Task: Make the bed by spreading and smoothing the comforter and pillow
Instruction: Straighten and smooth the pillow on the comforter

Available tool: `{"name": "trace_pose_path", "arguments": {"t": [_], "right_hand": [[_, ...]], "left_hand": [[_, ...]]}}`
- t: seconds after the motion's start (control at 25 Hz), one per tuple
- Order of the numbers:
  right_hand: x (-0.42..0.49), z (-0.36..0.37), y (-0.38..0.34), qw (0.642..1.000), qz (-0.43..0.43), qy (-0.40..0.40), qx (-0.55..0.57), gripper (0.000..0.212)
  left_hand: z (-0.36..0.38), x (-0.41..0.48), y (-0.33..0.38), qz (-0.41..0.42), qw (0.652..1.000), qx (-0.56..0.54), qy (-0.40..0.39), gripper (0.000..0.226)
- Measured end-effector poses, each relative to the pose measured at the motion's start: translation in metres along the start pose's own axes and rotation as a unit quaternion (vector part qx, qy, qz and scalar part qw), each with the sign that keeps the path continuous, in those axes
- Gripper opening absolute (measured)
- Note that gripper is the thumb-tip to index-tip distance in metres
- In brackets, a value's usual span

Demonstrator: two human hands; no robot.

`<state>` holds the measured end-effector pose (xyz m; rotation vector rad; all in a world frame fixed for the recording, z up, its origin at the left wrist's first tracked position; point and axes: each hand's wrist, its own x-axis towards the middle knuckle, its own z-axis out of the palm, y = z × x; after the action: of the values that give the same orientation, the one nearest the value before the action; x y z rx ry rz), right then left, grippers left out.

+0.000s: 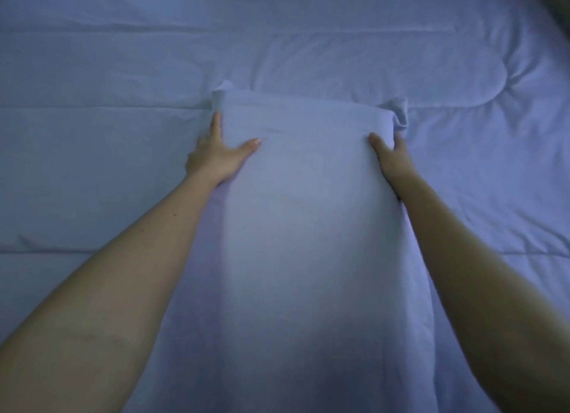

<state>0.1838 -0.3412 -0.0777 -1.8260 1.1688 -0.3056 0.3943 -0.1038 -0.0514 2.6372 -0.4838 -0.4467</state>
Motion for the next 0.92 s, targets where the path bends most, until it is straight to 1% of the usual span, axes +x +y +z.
{"name": "trace_pose_path", "arguments": {"t": [0.08,0.16,0.2,0.28,0.32,0.36,0.4,0.44,0.48,0.52,0.56,0.6,0.64,0.68,0.72,0.76,0.84,0.88,0.92], "right_hand": [[-0.046,-0.003,0.01,0.998,0.023,-0.018,0.057,0.061],[-0.108,-0.006,0.019,0.994,0.033,-0.022,0.098,0.054],[-0.141,-0.008,0.025,0.991,0.051,-0.03,0.116,0.054],[-0.204,-0.01,0.036,0.982,0.117,-0.041,0.142,0.057],[-0.234,-0.011,0.039,0.976,0.157,-0.034,0.147,0.059],[-0.259,-0.011,0.043,0.97,0.19,-0.029,0.148,0.063],[-0.28,-0.008,0.047,0.964,0.229,-0.016,0.136,0.074],[-0.295,-0.006,0.051,0.958,0.261,-0.006,0.123,0.091],[-0.305,-0.004,0.056,0.951,0.279,-0.013,0.131,0.11],[-0.312,-0.004,0.061,0.942,0.288,-0.025,0.168,0.121],[-0.315,-0.007,0.059,0.931,0.299,-0.037,0.207,0.121],[-0.318,-0.011,0.05,0.923,0.305,-0.056,0.229,0.116],[-0.322,-0.015,0.036,0.922,0.303,-0.077,0.229,0.107],[-0.322,-0.019,0.024,0.926,0.297,-0.098,0.214,0.099],[-0.321,-0.025,0.016,0.933,0.287,-0.096,0.196,0.096],[-0.317,-0.03,0.007,0.944,0.271,-0.093,0.167,0.099],[-0.311,-0.044,-0.017,0.958,0.234,-0.081,0.143,0.106],[-0.31,-0.055,-0.027,0.966,0.205,-0.075,0.139,0.104],[-0.31,-0.069,-0.04,0.973,0.179,-0.064,0.128,0.097]], "left_hand": [[-0.004,-0.01,-0.021,-0.039,0.995,-0.083,-0.031,0.102],[-0.01,-0.029,-0.046,-0.085,0.978,-0.178,-0.074,0.107],[-0.013,-0.043,-0.056,-0.097,0.964,-0.225,-0.101,0.106],[-0.015,-0.075,-0.077,-0.103,0.934,-0.306,-0.152,0.103],[-0.019,-0.092,-0.084,-0.099,0.922,-0.331,-0.173,0.102],[-0.019,-0.107,-0.09,-0.098,0.914,-0.349,-0.183,0.096],[-0.022,-0.122,-0.094,-0.102,0.905,-0.363,-0.194,0.09],[-0.019,-0.13,-0.101,-0.104,0.898,-0.375,-0.204,0.088],[-0.022,-0.142,-0.105,-0.099,0.894,-0.383,-0.213,0.091],[-0.02,-0.151,-0.109,-0.096,0.891,-0.383,-0.223,0.095],[-0.025,-0.162,-0.109,-0.095,0.892,-0.38,-0.226,0.095],[-0.022,-0.164,-0.111,-0.095,0.892,-0.381,-0.226,0.094],[-0.024,-0.168,-0.111,-0.095,0.894,-0.379,-0.221,0.093],[-0.023,-0.168,-0.116,-0.099,0.894,-0.377,-0.221,0.093],[-0.028,-0.172,-0.112,-0.091,0.895,-0.377,-0.218,0.093],[-0.027,-0.17,-0.114,-0.091,0.89,-0.391,-0.215,0.095],[-0.026,-0.17,-0.109,-0.105,0.872,-0.429,-0.211,0.109],[-0.023,-0.172,-0.106,-0.106,0.861,-0.443,-0.225,0.114],[-0.004,-0.165,-0.108,-0.119,0.851,-0.455,-0.235,0.117]]}}
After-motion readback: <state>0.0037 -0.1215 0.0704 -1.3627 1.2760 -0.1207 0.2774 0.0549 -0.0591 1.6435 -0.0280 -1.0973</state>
